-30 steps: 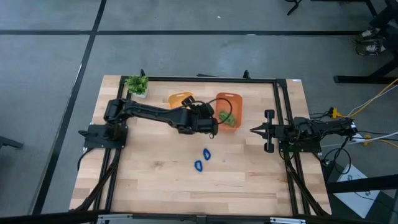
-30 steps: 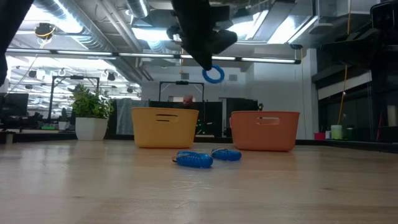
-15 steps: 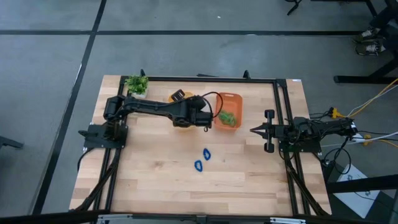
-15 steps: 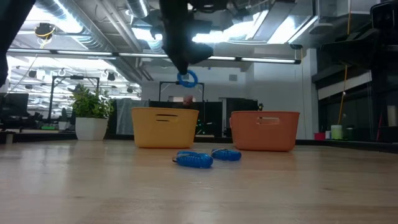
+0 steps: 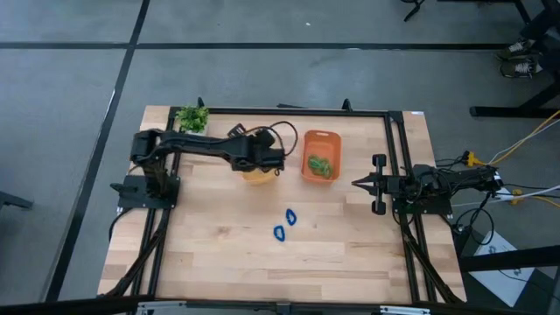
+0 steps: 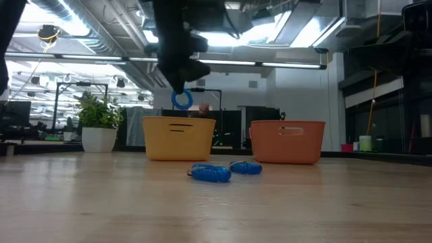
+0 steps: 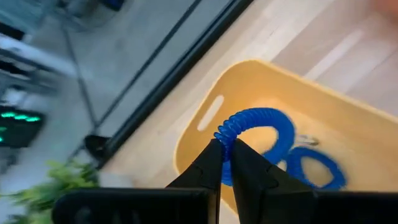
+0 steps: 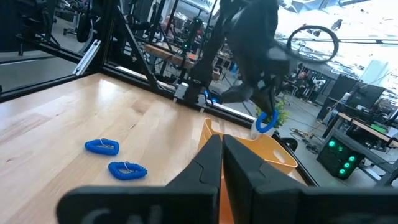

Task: Sort spring keychains
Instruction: Put the blue spring keychain into the yellow bin

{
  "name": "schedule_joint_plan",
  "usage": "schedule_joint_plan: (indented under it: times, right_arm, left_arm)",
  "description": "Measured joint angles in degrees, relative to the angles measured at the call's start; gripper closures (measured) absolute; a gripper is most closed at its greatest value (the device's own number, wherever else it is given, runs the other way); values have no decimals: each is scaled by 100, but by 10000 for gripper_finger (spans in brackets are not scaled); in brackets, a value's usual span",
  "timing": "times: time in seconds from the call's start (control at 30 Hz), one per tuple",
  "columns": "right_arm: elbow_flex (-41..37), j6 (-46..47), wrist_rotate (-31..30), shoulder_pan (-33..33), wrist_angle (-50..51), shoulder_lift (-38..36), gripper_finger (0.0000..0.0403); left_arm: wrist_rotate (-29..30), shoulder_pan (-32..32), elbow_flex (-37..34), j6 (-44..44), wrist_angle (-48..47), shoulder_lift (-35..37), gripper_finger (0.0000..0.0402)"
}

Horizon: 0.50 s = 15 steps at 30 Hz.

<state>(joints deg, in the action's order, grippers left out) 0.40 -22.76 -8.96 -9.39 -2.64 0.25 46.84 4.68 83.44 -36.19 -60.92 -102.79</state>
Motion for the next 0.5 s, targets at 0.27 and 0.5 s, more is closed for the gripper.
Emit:
schedule_joint_plan:
  times: [0.27,0.5]
  right_arm:
    - [0,1,2,0,0,0,387]
    - [0,2,1,0,-3,0,387]
  left_arm:
    - [-490,224,-1706,284,2295,1237,385]
    - [-507,428,-2596,-187,3340,1648,385]
